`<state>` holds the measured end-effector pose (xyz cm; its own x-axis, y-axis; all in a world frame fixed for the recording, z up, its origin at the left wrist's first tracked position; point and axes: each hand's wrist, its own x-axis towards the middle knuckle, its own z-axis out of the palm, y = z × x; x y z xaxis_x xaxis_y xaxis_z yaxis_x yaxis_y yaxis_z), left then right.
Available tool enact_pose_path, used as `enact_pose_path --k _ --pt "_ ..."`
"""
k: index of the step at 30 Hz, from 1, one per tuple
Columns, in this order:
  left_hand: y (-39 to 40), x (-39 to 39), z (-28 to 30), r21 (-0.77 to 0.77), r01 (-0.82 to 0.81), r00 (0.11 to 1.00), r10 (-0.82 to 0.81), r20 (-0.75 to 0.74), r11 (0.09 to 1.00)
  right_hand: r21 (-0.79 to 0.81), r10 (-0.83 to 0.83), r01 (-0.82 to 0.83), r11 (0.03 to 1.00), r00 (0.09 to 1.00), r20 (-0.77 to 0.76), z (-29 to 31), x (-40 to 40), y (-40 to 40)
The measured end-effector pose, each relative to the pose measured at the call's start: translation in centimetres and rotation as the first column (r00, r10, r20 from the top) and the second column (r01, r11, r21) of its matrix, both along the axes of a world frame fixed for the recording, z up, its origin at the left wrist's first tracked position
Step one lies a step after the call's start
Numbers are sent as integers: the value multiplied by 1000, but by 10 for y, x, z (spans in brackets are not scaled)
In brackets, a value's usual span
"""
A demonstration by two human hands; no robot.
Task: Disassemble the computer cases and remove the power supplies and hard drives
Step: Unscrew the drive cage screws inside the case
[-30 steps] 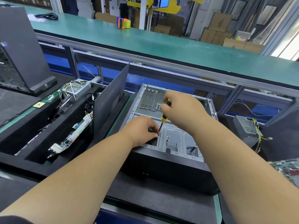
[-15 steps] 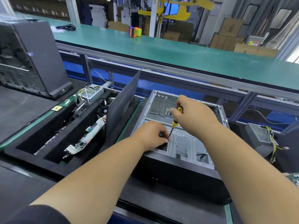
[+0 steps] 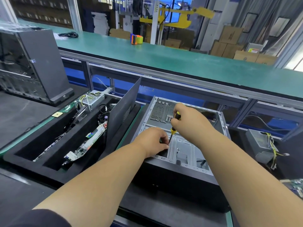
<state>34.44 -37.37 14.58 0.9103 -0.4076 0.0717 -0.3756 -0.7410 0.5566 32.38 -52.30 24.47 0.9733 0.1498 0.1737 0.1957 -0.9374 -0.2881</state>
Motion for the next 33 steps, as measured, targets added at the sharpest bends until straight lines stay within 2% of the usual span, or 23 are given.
enact_pose_path --k 2,4,10,16,21,33 --pt "0 0 -1 -3 8 1000 -8 17 1000 -80 -6 8 997 999 33 2 0 0" --pt "0 0 -1 -13 13 1000 -12 21 1000 -91 -12 16 996 999 35 4 1 0" --pt "0 2 -5 3 41 988 -41 149 999 63 -33 34 997 999 -18 4 -2 -3" --pt "-3 0 -8 97 76 957 -100 271 992 72 -19 20 997 1000 -13 1 -9 -7" --pt "-8 -2 -6 160 60 955 -103 277 985 33 -23 22 999 999 22 1 -7 -11" --pt "-8 -4 -5 129 65 957 -98 274 990 146 -57 56 988 998 3 2 -8 -18"
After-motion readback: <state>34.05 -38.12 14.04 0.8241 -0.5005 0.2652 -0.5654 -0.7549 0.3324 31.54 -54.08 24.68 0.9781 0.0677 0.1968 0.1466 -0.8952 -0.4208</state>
